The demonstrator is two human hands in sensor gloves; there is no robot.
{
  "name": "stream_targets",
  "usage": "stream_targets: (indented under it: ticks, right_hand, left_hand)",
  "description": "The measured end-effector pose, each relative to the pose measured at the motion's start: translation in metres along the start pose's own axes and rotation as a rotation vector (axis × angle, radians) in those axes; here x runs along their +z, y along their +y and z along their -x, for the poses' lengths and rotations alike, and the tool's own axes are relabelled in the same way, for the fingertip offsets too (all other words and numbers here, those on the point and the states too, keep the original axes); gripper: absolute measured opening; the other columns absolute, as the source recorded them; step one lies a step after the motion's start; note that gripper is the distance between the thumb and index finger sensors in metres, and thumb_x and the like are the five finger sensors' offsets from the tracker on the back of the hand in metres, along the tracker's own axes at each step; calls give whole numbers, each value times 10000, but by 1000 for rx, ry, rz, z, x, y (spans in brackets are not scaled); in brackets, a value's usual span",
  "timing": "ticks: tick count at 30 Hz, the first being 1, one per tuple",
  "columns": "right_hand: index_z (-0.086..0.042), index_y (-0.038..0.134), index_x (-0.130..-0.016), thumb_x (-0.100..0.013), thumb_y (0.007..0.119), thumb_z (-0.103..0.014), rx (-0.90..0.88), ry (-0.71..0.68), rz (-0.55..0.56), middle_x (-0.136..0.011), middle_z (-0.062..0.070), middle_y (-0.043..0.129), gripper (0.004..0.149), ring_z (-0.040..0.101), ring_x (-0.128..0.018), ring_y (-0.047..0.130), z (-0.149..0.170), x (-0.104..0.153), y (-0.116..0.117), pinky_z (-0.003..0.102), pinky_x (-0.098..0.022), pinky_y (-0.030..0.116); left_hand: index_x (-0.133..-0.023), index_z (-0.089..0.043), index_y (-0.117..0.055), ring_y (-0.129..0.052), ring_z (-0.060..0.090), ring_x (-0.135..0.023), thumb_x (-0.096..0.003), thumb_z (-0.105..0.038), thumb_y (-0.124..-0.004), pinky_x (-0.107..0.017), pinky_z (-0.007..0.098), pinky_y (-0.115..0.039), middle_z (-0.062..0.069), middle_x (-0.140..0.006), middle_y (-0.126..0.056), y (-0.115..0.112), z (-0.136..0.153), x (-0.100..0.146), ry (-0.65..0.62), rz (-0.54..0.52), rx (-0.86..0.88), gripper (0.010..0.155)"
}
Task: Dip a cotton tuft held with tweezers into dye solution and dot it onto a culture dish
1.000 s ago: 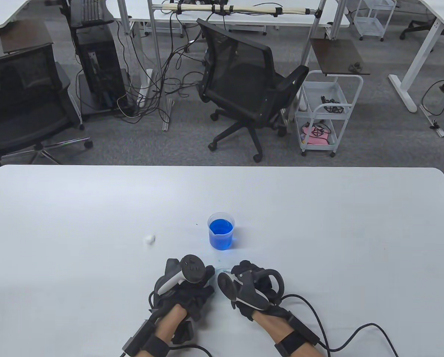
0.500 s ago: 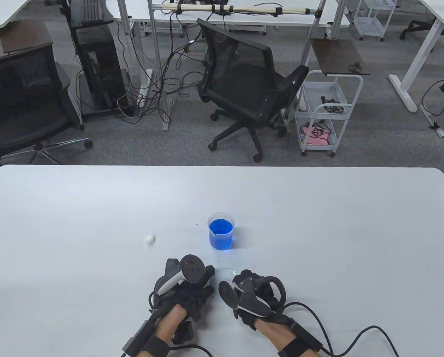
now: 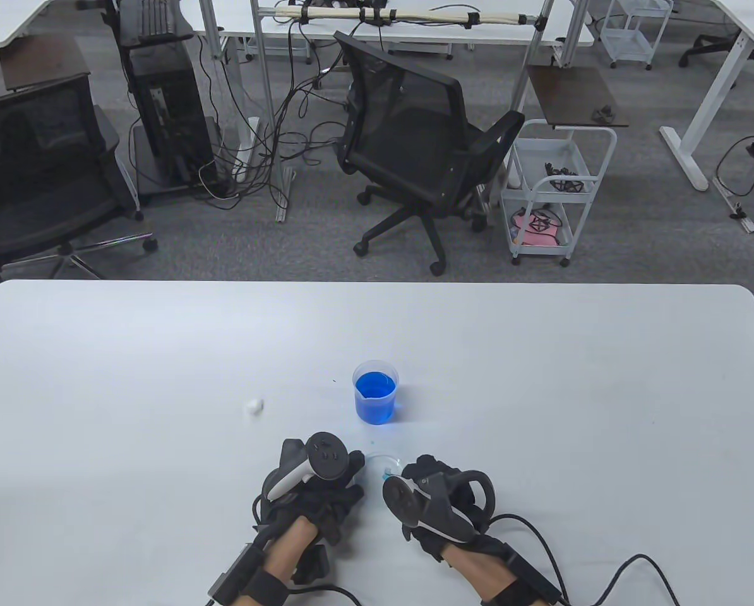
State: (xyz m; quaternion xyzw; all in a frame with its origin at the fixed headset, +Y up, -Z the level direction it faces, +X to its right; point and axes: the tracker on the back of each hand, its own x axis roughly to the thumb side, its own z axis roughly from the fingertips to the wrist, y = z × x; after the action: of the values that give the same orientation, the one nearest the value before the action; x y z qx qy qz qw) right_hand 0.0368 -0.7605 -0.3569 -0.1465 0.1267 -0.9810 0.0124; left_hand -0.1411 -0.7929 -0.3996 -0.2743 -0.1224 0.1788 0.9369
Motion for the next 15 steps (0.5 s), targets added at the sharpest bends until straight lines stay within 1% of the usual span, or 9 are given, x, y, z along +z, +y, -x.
stream_targets:
  ticks: [5, 8, 10, 15]
  right_hand:
    - [-35, 1048, -509, -264, 896, -296, 45, -37, -52, -495, 242, 1020, 389, 145, -163, 968, -9, 1, 16, 298, -50, 882]
    - [-35, 1048, -509, -264, 895, -296, 59, -45, -62, -495, 240, 1020, 389, 144, -163, 968, -10, 1, 20, 298, -50, 883]
    - [-36, 1048, -510, -264, 896, -296, 54, -39, -60, -495, 242, 1020, 389, 144, -163, 968, -9, 1, 18, 298, -50, 883]
    - [-36, 1048, -509, -265, 895, -296, 4, 7, -1, -495, 241, 1020, 388, 144, -162, 968, 3, -1, 1, 298, -50, 882]
  left_hand:
    - [-1166, -294, -305, -100, 545, -1050, -643, -376, -660, -667, 765, -146, 241, -1230, -125, 0, 0, 0, 0, 0, 0, 637]
    - [-1166, -295, -305, -100, 546, -1049, -642, -376, -661, -666, 766, -147, 242, -1230, -126, 0, 0, 0, 0, 0, 0, 638]
    - [-1166, -294, -306, -100, 545, -1050, -643, -376, -660, -667, 765, -147, 242, -1229, -126, 0, 0, 0, 0, 0, 0, 636]
    - [-1167, -295, -304, -101, 545, -1050, -643, -376, -661, -667, 765, -147, 241, -1230, -126, 0, 0, 0, 0, 0, 0, 639]
